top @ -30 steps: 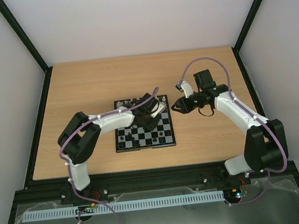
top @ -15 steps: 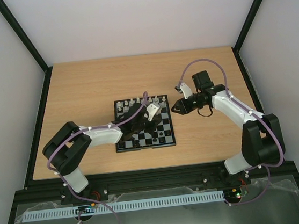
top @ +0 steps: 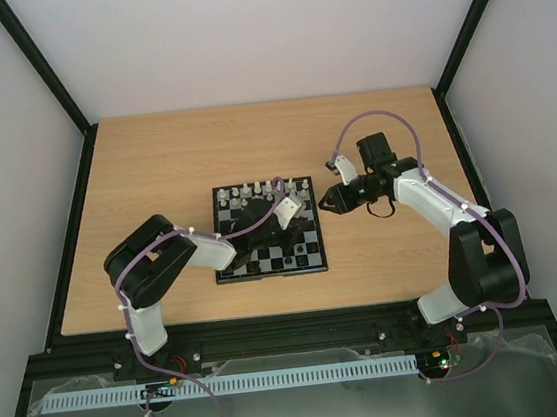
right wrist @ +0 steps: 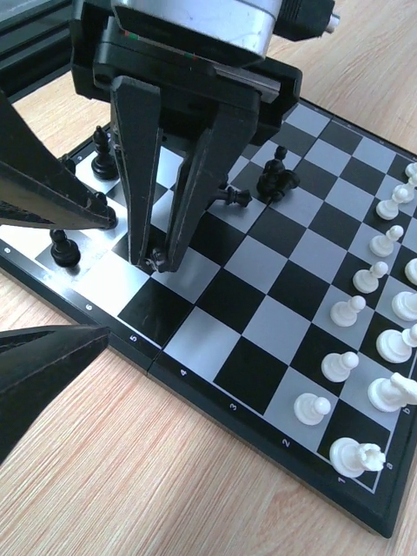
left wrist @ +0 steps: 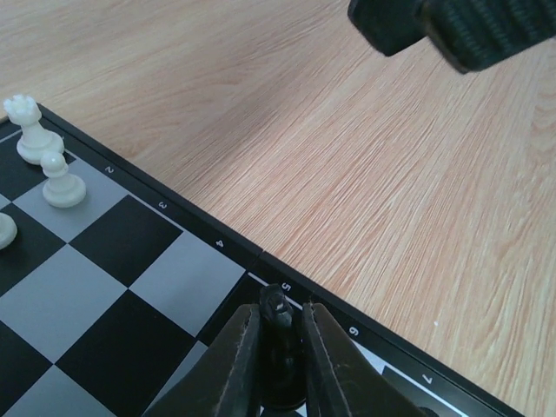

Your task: Set up the chess pieces on the board

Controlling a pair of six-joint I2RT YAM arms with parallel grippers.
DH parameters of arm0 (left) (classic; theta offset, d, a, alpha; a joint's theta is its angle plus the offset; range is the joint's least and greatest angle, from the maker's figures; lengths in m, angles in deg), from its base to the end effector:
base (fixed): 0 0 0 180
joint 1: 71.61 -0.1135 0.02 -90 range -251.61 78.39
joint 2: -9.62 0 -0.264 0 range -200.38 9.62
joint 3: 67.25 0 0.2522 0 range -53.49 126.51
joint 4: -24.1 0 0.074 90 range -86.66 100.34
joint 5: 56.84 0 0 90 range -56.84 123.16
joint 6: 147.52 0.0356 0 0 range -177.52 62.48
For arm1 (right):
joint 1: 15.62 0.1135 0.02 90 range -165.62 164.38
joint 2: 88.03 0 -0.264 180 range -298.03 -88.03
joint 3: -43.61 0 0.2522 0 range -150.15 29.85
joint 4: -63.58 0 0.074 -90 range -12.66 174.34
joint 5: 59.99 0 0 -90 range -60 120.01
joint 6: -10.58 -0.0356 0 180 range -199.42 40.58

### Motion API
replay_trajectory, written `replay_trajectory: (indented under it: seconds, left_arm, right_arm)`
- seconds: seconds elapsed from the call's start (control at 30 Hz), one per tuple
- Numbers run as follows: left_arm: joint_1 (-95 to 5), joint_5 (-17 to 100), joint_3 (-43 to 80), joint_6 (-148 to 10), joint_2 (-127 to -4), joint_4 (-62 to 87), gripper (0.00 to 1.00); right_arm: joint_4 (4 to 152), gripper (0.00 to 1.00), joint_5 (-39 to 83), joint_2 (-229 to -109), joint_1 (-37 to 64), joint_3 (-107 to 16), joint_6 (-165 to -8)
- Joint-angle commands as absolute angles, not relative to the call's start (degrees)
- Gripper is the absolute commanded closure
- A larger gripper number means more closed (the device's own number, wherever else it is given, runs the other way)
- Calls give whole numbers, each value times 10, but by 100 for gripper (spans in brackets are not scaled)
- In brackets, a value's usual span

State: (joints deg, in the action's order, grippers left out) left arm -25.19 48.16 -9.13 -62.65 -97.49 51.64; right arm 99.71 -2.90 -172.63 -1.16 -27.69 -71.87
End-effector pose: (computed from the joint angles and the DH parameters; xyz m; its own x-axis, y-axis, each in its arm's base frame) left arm 0.2443 -0.2701 0.1359 -0.3285 0.2199 -0.9185 0.8398 0.5131 -0.1775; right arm 0.2936 0.0957 0.2394 -0.6567 -0.2833 -0.6990 -0.6437 0.6935 0.3237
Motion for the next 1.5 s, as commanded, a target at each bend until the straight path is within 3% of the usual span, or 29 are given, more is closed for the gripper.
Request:
replay_trajectory:
  seconds: [0.0,0.2,0.47,0.7,0.83,0.97,1.37,1.47]
  left_arm:
    - [-260,490,-71,-613,-991,541,86]
    - [-262,489,-65,-609,-983,514,72]
    - [-262,454,-52,-645,-906,457,66]
    - [-254,367,101,-768,-825,117,63]
    - [-258,311,186,-755,-797,-90,59]
    - [-287,271,238,-717,-770,-203,54]
    - [-441,295,3,-708,-627,-38,49]
    - [-448,272,17,-705,-638,-63,49]
  right_arm:
    - [1001,67,-29,-1739,-14,-270,-716]
    - [1003,67,-28,-1740,-15,-271,-715]
    - [1004,67,-23,-1745,-14,-270,-708]
    - [1037,60,-6,-1775,6,-295,-664]
    - [1035,57,28,-1787,40,-310,-650]
    - [1036,57,83,-1814,85,-329,-641]
    - [1029,58,179,-1879,144,-366,-654]
    - [1035,59,177,-1887,147,-376,-654]
